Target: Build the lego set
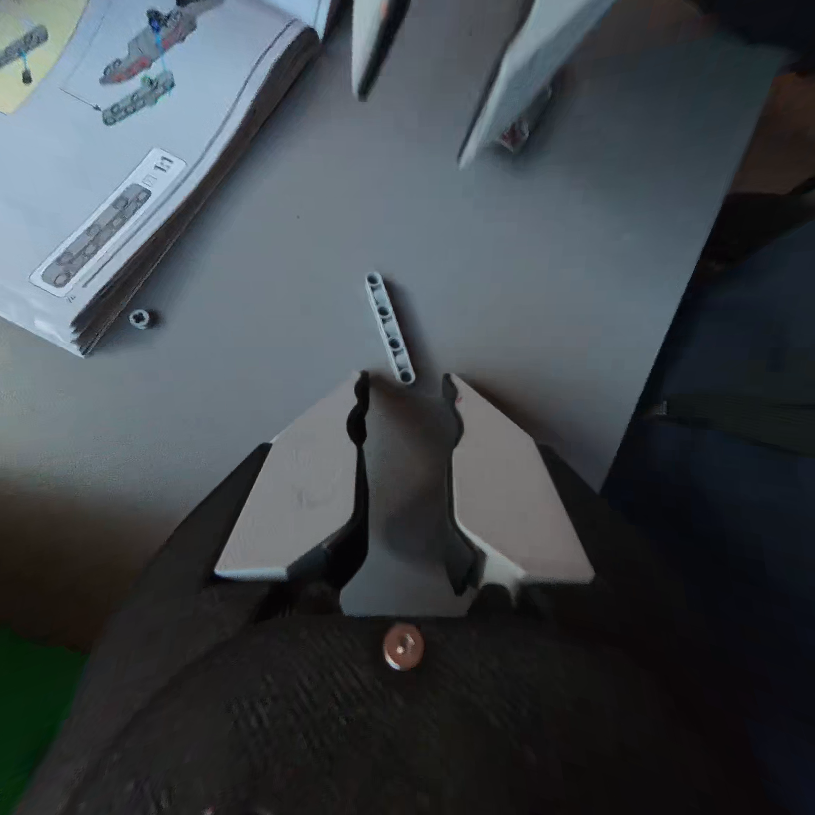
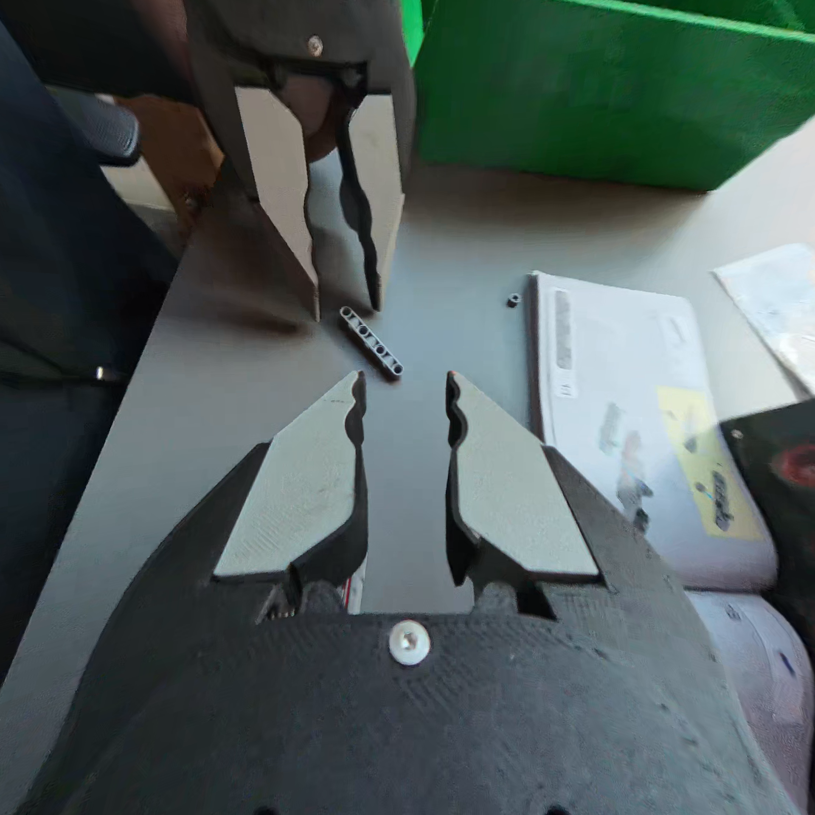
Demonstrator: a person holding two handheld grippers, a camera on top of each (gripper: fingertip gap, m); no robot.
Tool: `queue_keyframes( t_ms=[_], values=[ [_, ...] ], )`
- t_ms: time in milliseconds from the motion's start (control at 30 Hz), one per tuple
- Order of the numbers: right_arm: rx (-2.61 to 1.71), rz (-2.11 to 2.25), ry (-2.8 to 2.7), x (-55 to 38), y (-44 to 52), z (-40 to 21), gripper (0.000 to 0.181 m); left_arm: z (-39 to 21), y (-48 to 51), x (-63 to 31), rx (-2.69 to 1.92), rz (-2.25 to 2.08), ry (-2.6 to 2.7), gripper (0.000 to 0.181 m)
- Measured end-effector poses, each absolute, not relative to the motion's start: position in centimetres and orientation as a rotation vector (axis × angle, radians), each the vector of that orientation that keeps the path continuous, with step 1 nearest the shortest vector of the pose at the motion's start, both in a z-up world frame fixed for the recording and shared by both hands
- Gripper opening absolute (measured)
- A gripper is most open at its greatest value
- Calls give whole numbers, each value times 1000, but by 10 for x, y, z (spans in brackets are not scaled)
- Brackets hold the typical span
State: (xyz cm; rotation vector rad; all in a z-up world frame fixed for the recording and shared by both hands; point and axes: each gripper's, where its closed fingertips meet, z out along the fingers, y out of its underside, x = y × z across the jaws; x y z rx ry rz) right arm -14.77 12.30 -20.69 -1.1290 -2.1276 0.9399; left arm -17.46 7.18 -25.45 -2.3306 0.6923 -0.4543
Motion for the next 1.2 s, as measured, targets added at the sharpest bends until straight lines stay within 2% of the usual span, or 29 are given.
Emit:
queue_keyframes(
  t_ms=[33,67,167,267,433,567,833,933,1200],
  values=[
    [-1123,923,-2184,-154,118,-216,33,-253,74,-174,-2329,-470,676,31],
    [-1114,896,-2232,-161,116,-225,33,-254,73,-172,-2346,-490,683,29],
    [-1097,862,-2396,-166,107,-250,31,-258,74,-168,-2337,-443,742,7],
    [-1092,912,-2467,-168,99,-258,10,-258,77,-166,-2330,-490,722,6],
    [-1359,1026,-2584,-158,98,-258,4,-255,76,-177,-2342,-719,586,6],
    [-1690,1293,-2551,-154,98,-249,4,-244,73,-180,-2187,-538,733,27],
    [-1913,1660,-2483,-152,87,-237,4,-248,88,-169,-2024,-151,1061,7],
    [-1839,1584,-2465,-154,91,-241,4,-252,89,-169,-2043,-161,1065,12],
    [-1251,895,-2377,-158,103,-252,4,-245,86,-173,-2116,-400,872,24]
  ],
)
